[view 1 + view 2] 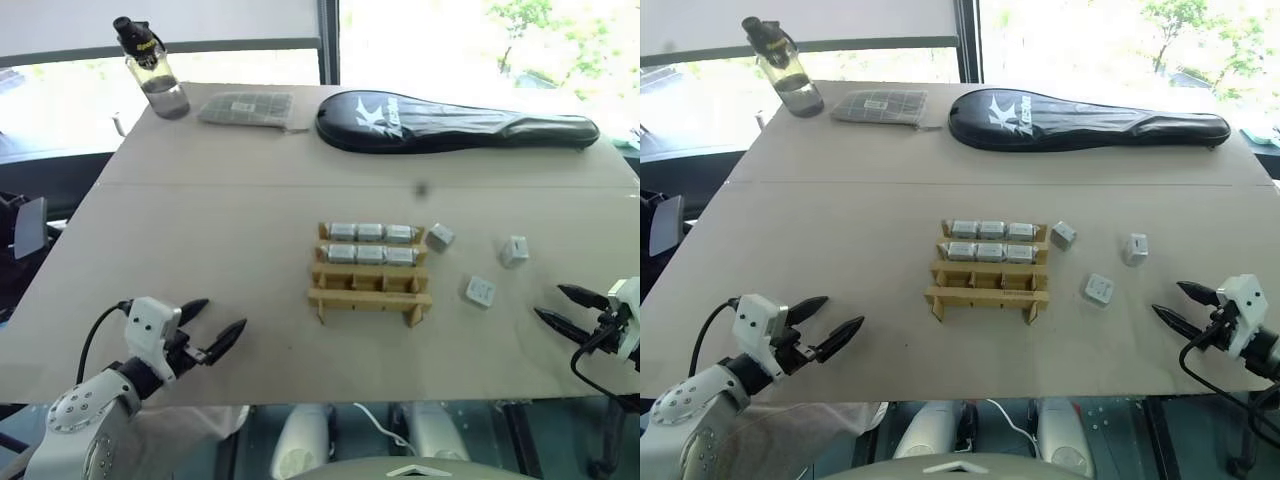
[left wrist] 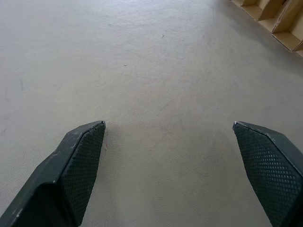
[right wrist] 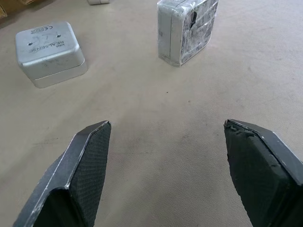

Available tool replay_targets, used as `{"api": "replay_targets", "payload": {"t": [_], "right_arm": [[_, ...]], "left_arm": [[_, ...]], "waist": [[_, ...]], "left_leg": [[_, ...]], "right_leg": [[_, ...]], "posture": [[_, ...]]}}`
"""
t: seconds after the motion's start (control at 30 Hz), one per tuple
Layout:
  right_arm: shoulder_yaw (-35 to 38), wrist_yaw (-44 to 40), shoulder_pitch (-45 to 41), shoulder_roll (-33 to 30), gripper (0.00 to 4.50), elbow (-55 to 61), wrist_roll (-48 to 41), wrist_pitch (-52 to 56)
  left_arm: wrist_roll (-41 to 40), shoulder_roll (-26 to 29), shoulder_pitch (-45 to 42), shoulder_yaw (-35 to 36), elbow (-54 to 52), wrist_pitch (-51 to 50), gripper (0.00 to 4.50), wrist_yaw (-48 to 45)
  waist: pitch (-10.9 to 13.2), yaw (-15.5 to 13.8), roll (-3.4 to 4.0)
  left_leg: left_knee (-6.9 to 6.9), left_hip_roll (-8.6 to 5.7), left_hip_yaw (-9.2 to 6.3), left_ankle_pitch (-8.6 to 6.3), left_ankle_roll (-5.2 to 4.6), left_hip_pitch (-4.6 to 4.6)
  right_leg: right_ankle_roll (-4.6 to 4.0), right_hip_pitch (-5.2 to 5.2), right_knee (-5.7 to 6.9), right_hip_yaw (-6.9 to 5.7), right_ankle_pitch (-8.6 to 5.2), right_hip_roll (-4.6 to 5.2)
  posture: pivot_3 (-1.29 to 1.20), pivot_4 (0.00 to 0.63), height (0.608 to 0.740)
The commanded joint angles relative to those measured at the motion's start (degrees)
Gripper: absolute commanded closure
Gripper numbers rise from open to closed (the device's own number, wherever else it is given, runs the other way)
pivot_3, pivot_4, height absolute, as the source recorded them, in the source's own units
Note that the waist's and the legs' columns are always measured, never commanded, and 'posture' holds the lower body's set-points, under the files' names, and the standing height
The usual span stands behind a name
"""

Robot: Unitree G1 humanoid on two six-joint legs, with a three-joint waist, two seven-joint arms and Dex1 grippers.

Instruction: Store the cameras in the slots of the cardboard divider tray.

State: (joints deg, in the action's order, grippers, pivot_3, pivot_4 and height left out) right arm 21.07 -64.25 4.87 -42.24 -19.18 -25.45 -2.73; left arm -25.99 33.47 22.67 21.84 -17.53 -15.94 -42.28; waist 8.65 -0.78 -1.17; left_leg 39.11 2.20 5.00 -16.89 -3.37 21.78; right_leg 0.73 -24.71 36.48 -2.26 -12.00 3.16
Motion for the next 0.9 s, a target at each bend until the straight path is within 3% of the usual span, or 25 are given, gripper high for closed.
{"api": "replay_targets", "payload": {"t": [0.03,0.9], "right_arm": [[2.08,0.32,0.81,-0.22,0.75,1.34,-0.59,-0.95],[4.37,5.26,6.35,2.23,0.75,9.56,-3.72,1.95]], "left_arm": [[-0.27,0.9,-0.82,0.75,-1.47,0.7,0.0,-0.63],[-0.32,3.15,-5.36,0.25,1.22,-0.97,0.0,-4.3]], "waist": [[0.0,-0.01,0.0],[-0.01,-0.03,0.02]], "left_leg": [[0.0,0.0,0.0,0.0,0.0,0.0],[0.0,0.01,-0.01,0.0,0.0,0.0]], "right_leg": [[0.0,0.0,0.0,0.0,0.0,0.0],[0.01,0.0,0.0,0.0,0.0,0.02]], "posture": [[0.0,0.15,0.74],[0.0,0.15,0.74]]}}
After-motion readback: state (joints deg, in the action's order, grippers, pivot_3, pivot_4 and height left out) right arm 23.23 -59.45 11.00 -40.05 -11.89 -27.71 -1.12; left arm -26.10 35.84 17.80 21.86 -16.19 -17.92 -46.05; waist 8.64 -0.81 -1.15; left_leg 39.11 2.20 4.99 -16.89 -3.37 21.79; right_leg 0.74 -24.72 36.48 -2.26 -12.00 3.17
